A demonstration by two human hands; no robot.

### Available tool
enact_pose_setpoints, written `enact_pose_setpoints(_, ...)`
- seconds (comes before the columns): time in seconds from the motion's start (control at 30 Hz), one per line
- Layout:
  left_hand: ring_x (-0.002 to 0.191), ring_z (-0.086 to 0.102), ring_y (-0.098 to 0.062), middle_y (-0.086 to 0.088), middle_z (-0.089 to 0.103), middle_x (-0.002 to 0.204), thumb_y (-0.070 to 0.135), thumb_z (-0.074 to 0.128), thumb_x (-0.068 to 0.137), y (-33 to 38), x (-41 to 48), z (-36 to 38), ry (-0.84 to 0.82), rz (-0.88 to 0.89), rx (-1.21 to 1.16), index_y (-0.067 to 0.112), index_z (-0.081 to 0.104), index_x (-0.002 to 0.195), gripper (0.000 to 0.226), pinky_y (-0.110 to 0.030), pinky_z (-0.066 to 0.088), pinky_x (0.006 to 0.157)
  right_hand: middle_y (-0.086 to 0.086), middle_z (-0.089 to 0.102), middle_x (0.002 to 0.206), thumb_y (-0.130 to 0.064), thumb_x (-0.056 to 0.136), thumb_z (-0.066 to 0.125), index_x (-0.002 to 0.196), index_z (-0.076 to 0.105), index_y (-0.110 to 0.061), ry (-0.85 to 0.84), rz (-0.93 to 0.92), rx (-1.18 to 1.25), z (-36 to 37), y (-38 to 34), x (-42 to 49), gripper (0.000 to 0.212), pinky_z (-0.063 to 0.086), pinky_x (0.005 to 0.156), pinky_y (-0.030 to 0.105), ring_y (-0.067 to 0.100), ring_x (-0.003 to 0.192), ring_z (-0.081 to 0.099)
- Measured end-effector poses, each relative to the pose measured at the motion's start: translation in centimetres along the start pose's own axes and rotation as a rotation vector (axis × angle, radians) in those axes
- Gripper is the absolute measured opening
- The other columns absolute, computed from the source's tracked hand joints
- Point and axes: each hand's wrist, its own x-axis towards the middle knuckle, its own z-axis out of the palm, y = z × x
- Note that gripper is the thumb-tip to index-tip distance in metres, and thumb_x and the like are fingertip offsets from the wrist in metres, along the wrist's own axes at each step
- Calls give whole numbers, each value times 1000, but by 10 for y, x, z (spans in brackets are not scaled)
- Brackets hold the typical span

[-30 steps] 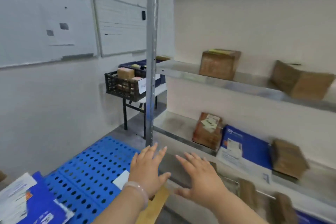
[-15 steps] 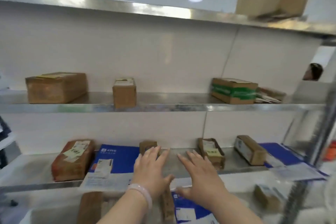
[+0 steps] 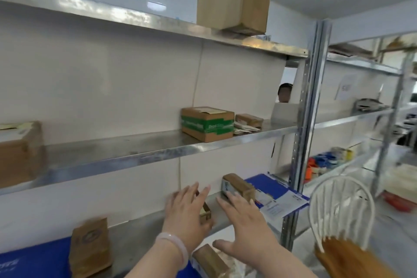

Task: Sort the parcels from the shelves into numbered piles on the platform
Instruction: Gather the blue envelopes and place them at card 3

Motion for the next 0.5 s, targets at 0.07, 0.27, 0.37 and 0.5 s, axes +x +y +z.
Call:
enact_pose_setpoints(0.07,146,8,-16,11,7,160,61,46,87,-14,10,12,-12,-2,-20,42,5,149,76,-41,4,118,-10,-5,161,-70,77,51,150,0,-41,-8,16,7,9,1,14,94,-8,118,37,11,148,-7)
enact_pose_setpoints(0.27,145,11,-15,12,11,158,59,49,86,-76,21,27,-43,-67,-15,43,9,148,75,-42,10,118,-9,1,161,-69,77,51,151,1,-42,-11,-42,65,47,-29,70,93,-1,121,39,13,148,-2)
enact_pose_setpoints(0.37,147,7,-16,10,5,160,55,48,89,-109,12,30,-98,-150,39,43,6,149,74,-41,8,119,-11,-2,161,-67,77,55,150,-1,-44,-93,-100,108,72,-50,90,95,0,121,39,12,148,-3)
enact_pose_setpoints(0.5,147,6,-16,10,3,161,59,45,89,-151,-15,37,-130,-302,93,41,3,150,76,-41,9,120,-12,-4,161,-68,78,54,149,-2,-45,-138,-217,155,103,-79,112,93,0,119,37,11,148,-4)
